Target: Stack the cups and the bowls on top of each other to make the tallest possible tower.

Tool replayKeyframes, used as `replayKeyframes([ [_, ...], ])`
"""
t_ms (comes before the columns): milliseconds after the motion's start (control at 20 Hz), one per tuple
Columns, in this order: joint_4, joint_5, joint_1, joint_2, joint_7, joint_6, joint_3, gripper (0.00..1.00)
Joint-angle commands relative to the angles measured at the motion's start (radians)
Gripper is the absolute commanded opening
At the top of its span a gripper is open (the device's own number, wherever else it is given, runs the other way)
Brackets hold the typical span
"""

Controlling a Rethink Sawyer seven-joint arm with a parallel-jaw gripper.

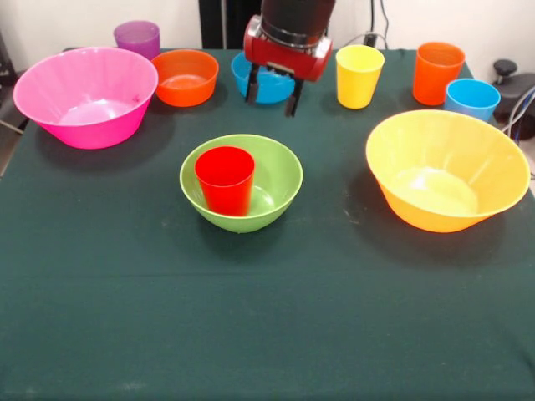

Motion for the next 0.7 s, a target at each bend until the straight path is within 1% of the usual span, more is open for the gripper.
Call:
replayKeyframes([
  [50, 0.18, -0.071, -0.022, -0.058, 0.038, -0.114, 0.042, 1.0],
  [250, 0.219, -0.074, -0.036, -0.081, 0.028, -0.133, 0.04, 1.0],
  [350, 0.217, -0.075, -0.039, -0.073, 0.026, -0.143, 0.042, 1.0],
  [500, 0.161, -0.071, -0.041, -0.033, 0.008, -0.112, 0.05, 1.0],
  [700, 0.032, -0.056, -0.048, 0.037, -0.04, -0.004, 0.072, 1.0],
])
